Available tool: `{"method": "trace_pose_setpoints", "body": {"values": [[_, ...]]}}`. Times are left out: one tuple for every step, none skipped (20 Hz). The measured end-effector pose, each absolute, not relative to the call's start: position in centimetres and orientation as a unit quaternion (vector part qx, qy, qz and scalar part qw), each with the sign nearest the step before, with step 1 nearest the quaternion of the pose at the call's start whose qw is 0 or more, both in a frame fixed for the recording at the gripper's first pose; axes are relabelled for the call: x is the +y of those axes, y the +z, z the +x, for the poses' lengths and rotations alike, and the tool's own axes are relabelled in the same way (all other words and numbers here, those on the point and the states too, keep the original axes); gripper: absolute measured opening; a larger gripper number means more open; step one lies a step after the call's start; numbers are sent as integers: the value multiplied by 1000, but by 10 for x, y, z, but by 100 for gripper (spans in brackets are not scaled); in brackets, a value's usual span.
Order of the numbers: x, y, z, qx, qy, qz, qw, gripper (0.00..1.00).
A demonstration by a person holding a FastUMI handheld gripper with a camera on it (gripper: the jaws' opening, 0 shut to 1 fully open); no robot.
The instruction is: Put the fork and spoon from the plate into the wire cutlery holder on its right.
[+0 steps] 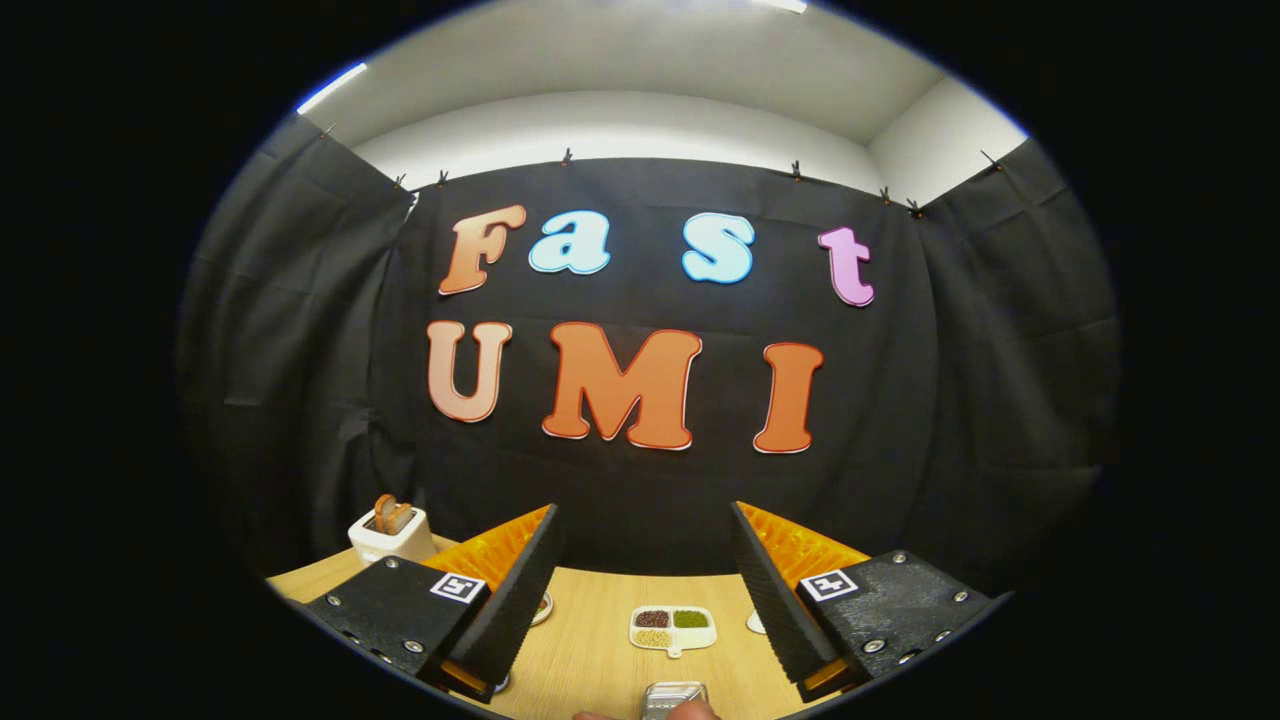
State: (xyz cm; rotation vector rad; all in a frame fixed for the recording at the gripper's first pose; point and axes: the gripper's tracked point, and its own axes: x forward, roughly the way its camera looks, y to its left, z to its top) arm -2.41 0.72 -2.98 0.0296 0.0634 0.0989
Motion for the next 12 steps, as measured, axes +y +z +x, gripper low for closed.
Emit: {"method": "trace_pose_setpoints", "body": {"values": [[14, -36, -25, 39, 57, 12, 997, 99], [22, -41, -26, 48, 66, 10, 997, 99], [31, -46, -26, 58, 73, 9, 996, 99], [40, -52, -26, 67, 81, 10, 994, 99], [48, -56, -27, 75, 88, 11, 993, 99], [58, -60, -27, 83, 94, 11, 992, 99], [68, -65, -27, 91, 102, 11, 991, 98], [80, -70, -28, 101, 112, 9, 989, 99], [92, -78, -28, 114, 122, 7, 986, 99], [103, -87, -30, 130, 132, 5, 983, 99], [116, -96, -31, 148, 144, 5, 978, 98], [129, -109, -32, 171, 155, 8, 973, 98]]}}
